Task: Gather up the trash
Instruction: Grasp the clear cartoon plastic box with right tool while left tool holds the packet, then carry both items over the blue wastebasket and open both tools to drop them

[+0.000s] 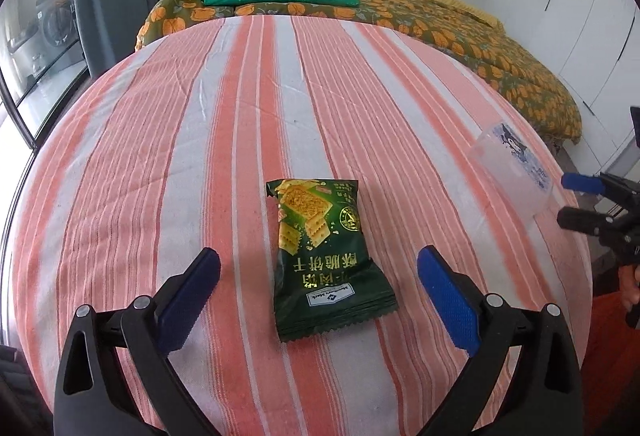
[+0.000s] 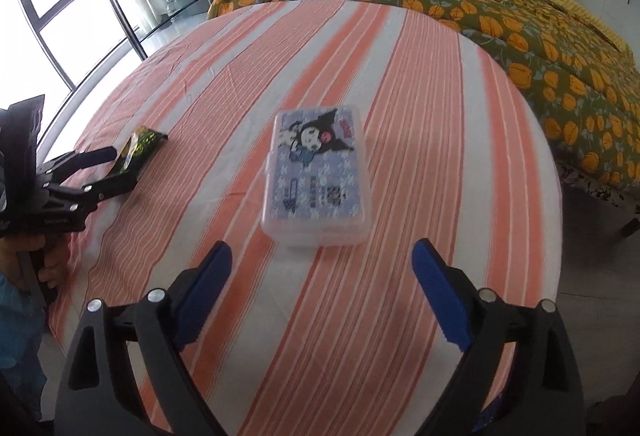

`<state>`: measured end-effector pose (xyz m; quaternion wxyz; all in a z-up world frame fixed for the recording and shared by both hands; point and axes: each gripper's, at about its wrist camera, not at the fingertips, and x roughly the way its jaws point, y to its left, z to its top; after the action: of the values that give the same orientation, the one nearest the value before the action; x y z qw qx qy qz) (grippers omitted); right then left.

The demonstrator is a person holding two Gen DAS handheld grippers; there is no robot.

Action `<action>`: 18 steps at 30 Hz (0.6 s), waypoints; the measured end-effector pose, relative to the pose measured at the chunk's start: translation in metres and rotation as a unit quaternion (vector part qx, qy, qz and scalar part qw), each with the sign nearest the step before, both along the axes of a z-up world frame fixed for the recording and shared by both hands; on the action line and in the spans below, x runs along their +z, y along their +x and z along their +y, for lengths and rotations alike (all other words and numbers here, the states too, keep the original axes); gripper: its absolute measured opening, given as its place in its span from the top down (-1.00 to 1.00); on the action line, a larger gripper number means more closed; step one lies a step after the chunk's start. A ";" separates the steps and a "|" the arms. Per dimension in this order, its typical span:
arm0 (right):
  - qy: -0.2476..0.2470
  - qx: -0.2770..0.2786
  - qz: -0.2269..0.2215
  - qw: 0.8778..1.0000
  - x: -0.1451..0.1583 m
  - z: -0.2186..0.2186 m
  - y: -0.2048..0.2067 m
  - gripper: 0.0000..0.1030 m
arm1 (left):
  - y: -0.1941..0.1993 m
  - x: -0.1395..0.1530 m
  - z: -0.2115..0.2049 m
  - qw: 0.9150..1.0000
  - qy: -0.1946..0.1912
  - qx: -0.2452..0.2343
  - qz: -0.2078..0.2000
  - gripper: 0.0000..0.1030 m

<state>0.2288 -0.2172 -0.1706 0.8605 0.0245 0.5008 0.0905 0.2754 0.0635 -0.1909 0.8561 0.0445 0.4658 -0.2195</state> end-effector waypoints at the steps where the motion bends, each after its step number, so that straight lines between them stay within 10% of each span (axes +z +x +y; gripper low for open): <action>1: -0.002 -0.004 0.006 1.000 0.002 0.002 0.012 -0.76 | 0.002 -0.001 -0.007 1.000 0.018 -0.001 -0.002 -0.89; 8: -0.028 -0.012 0.051 0.998 -0.010 0.019 0.062 -0.75 | 0.013 -0.006 -0.029 0.997 0.074 -0.005 -0.006 -0.65; 10: -0.033 -0.010 0.057 0.998 -0.013 0.021 0.066 -0.70 | 0.015 -0.004 -0.028 0.997 0.074 0.001 -0.007 -0.44; 12: -0.034 0.002 0.063 0.997 -0.016 0.024 0.068 -0.20 | 0.017 -0.002 -0.028 0.997 0.073 0.004 -0.010 -0.14; 14: -0.035 0.001 0.058 0.998 -0.012 0.024 0.063 -0.20 | 0.016 0.000 -0.028 0.997 0.071 0.007 -0.015 0.23; 18: -0.020 0.008 0.030 0.999 0.003 0.018 0.038 -0.20 | 0.006 0.002 -0.030 0.997 0.064 0.016 -0.025 0.36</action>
<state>0.2669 -0.1994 -0.1674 0.8445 0.0061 0.5285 0.0867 0.2810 0.0331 -0.1885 0.8662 0.0976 0.4580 -0.1741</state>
